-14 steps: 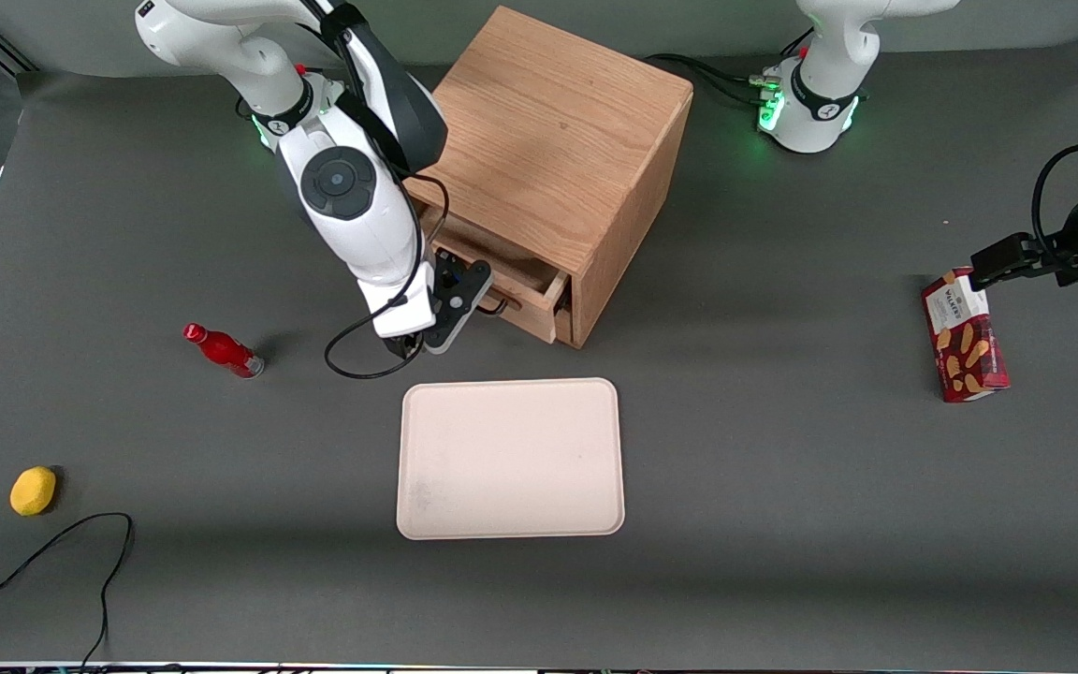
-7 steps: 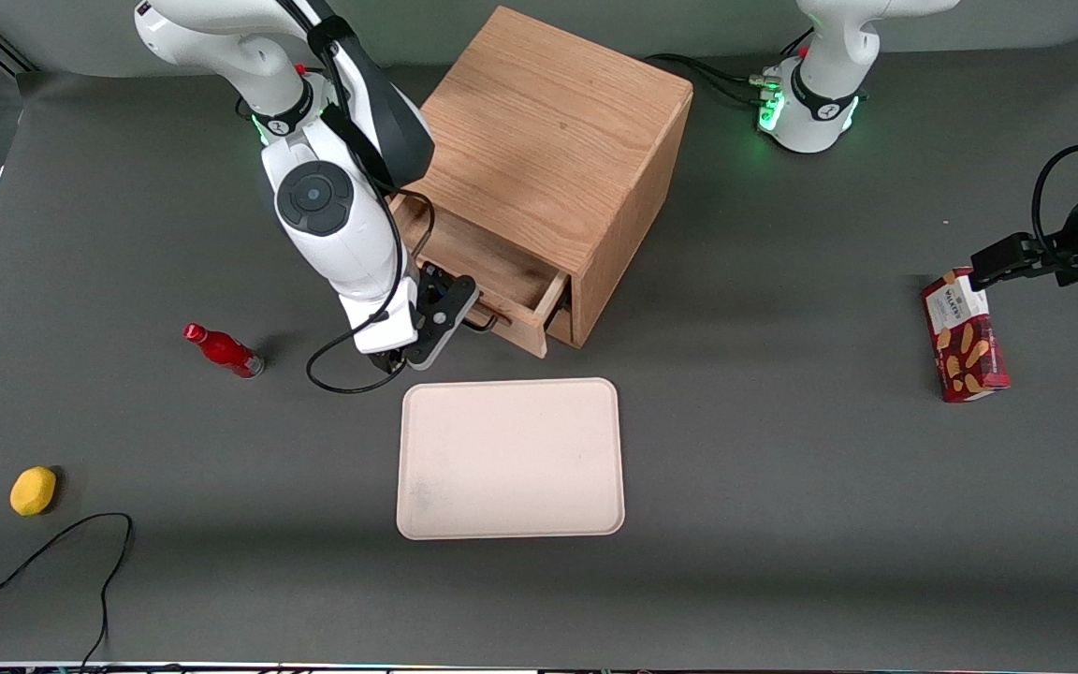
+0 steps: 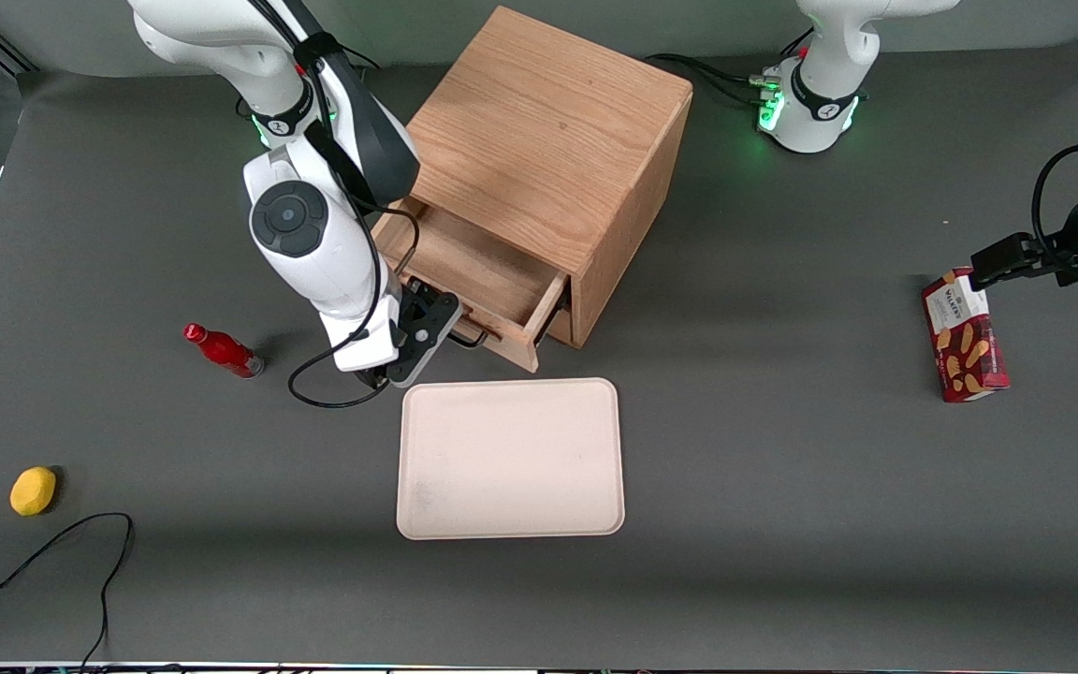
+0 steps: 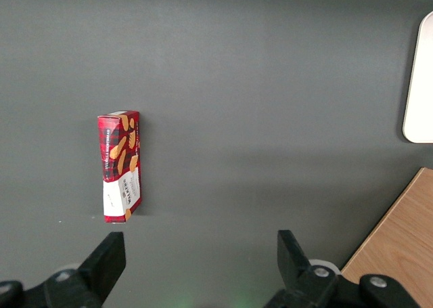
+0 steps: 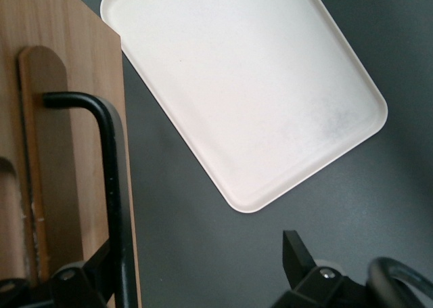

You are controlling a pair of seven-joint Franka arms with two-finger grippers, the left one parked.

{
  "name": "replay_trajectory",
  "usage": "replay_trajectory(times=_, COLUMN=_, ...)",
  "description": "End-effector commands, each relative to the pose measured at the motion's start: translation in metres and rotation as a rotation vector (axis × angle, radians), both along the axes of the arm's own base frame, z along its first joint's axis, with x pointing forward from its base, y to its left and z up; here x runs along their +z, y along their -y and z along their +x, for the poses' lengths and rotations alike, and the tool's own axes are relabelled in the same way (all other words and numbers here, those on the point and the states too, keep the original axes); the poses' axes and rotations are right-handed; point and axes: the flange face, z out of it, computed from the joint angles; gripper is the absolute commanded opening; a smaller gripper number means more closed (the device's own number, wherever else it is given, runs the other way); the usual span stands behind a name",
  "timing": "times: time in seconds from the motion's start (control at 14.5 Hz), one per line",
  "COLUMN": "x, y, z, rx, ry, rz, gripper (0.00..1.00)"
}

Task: Open upper drawer
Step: 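Pull the upper drawer handle outward from the cabinet with the right gripper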

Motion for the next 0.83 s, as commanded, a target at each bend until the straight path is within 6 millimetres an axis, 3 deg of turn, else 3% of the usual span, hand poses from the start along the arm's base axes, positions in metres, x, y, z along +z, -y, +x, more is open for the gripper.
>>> replay_trajectory(times=0.0, x=0.001, y=0.003, z=0.013, rx=0.027, ry=-0.012, rz=0.042, gripper=1.00)
replay_trajectory(times=0.14, x=0.003, y=0.012, z=0.019, rx=-0.002, ry=-0.025, rz=0.067, gripper=1.00)
replay_trajectory(times=0.76, x=0.006, y=0.021, z=0.031, rx=0.054, ry=-0.027, rz=0.053, gripper=1.00)
